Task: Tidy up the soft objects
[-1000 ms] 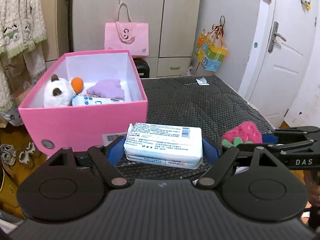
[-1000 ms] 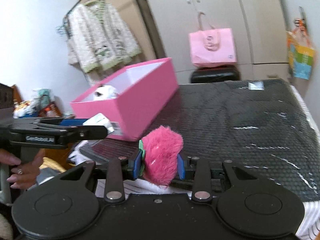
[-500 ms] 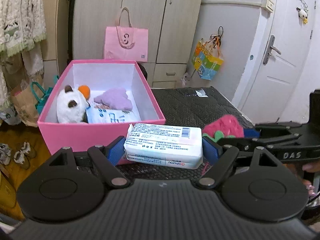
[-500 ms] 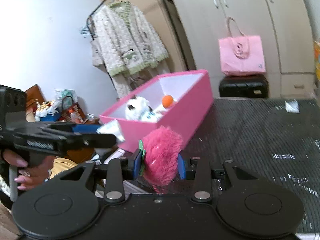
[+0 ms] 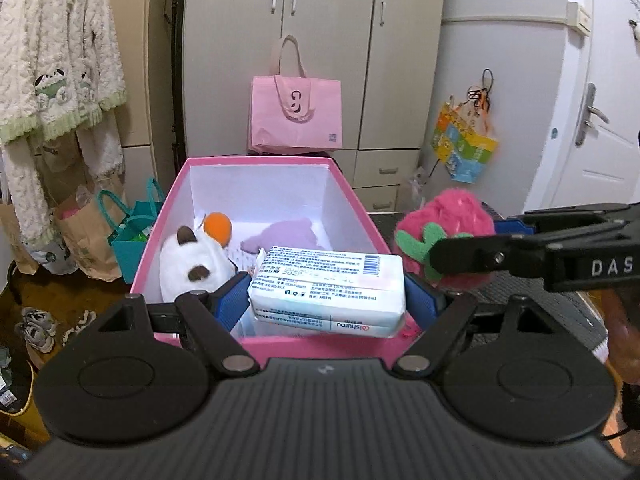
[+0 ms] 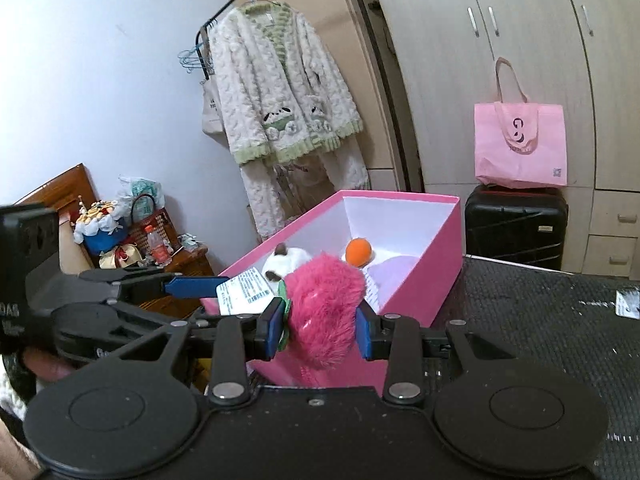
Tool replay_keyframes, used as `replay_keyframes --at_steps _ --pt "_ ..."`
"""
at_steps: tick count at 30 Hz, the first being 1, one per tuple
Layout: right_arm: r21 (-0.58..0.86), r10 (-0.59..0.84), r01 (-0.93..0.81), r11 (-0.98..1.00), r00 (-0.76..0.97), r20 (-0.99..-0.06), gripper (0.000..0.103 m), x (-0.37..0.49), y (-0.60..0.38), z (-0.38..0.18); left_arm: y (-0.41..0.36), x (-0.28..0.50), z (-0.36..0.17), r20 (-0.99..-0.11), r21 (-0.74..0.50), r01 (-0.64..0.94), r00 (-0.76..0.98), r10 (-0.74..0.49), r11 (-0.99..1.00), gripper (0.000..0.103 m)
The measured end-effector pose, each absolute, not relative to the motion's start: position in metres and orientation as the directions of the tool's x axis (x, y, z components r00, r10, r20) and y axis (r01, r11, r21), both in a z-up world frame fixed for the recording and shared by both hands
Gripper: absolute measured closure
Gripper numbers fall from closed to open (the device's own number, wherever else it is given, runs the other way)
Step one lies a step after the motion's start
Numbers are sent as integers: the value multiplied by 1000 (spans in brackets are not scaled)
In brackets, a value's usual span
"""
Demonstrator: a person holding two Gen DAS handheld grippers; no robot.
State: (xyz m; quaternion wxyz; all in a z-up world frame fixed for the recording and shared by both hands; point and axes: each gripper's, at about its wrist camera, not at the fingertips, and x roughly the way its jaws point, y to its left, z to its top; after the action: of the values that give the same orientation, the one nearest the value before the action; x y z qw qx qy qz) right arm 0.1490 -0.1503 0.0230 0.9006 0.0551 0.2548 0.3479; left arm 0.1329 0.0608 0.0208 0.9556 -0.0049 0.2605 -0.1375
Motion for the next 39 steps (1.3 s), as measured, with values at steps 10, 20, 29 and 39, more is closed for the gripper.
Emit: replay_keyframes --at_steps 10,20,29,39 --pt "259 633 -585 769 639 -438 61 205 -123 22 65 184 20 -496 -6 215 847 -189 977 22" --pt "240 604 -565 789 644 -470 61 250 -99 20 68 241 6 -586 19 243 788 -187 970 22" --pt "280 612 -556 783 604 -511 38 266 -81 5 75 230 -2 -579 -9 184 800 -155 983 8" --pt "267 598 -541 797 644 -478 38 240 -99 11 78 185 7 -557 8 189 816 -152 982 8"
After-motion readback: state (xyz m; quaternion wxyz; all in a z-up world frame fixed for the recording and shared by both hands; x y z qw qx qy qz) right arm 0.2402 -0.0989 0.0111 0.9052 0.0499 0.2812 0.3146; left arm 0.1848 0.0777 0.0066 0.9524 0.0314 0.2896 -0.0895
